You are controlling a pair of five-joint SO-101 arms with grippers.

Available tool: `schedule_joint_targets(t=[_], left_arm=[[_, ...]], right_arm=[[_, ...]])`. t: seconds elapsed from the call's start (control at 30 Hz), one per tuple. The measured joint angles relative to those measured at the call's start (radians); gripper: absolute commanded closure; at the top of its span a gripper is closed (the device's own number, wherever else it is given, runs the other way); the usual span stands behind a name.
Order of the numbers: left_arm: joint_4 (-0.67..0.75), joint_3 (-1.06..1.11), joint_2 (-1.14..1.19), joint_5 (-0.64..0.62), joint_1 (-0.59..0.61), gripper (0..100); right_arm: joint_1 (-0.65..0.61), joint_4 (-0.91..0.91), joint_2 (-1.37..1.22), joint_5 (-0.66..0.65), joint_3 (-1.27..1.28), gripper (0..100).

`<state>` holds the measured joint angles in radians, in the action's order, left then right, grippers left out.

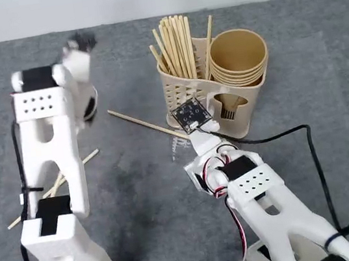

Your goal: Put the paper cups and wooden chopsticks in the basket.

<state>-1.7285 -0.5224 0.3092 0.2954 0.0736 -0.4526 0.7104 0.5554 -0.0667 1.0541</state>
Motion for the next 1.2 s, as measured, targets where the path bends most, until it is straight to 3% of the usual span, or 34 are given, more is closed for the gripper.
schedule_joint_targets(t=[0.3, 0.6, 0.9, 1.2], left_arm=[[-0.012, -0.390, 0.000, -0.146, -0.083, 99], [0.048, -0.787, -0.002, -0.310, -0.292, 99], [0.287, -0.815, -0.002, -0.404, -0.437, 99], [0.460, -0.756, 0.094, -0.482, -0.489, 99]], right_arm=[[-0.086, 0.063, 0.000, 0.000, 0.003, 98.8], [-0.115, 0.081, 0.000, -0.034, 0.009, 98.8], [-0.115, 0.083, 0.000, -0.041, 0.021, 98.8], [-0.120, 0.083, 0.000, -0.041, 0.026, 98.8]])
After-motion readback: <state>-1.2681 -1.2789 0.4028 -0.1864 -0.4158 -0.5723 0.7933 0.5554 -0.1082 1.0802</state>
